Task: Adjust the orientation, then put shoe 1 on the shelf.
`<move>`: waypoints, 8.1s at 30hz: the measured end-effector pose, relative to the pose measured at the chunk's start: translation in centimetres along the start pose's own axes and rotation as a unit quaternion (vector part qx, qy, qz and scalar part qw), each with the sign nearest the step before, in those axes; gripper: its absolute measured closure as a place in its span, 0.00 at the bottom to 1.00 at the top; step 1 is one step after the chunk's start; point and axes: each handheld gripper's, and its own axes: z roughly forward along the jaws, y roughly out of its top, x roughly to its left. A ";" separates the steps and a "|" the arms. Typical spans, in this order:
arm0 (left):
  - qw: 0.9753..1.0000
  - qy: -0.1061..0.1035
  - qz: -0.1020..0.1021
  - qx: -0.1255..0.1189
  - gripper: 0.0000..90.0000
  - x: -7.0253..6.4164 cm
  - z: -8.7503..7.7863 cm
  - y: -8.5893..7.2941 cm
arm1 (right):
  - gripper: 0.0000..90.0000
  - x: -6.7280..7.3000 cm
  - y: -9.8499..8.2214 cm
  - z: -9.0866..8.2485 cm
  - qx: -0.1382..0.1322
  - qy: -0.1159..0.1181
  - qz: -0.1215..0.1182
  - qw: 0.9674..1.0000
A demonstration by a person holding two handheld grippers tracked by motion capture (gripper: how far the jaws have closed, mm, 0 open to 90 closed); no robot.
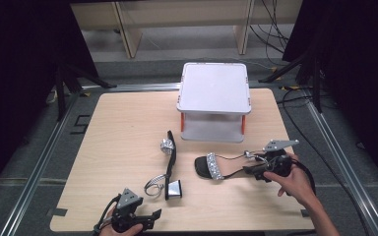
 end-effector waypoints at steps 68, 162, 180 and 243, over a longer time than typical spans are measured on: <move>1.000 0.008 -0.003 0.008 0.20 0.2 0.2 0.2 | 0.35 2.7 1.9 2.6 0.086 -0.013 -0.121 0.989; 1.000 -0.001 -0.010 -0.002 0.20 0.2 -0.2 0.1 | 0.48 7.2 24.7 1.1 0.077 0.051 -0.060 0.994; 1.000 -0.008 -0.011 -0.011 0.21 0.1 -0.3 0.1 | 0.47 -1.3 30.6 5.7 0.083 -0.093 0.132 0.983; 1.000 -0.006 -0.006 -0.004 0.22 0.1 -0.4 0.0 | 0.36 -6.0 24.2 2.7 0.039 -0.083 0.172 0.981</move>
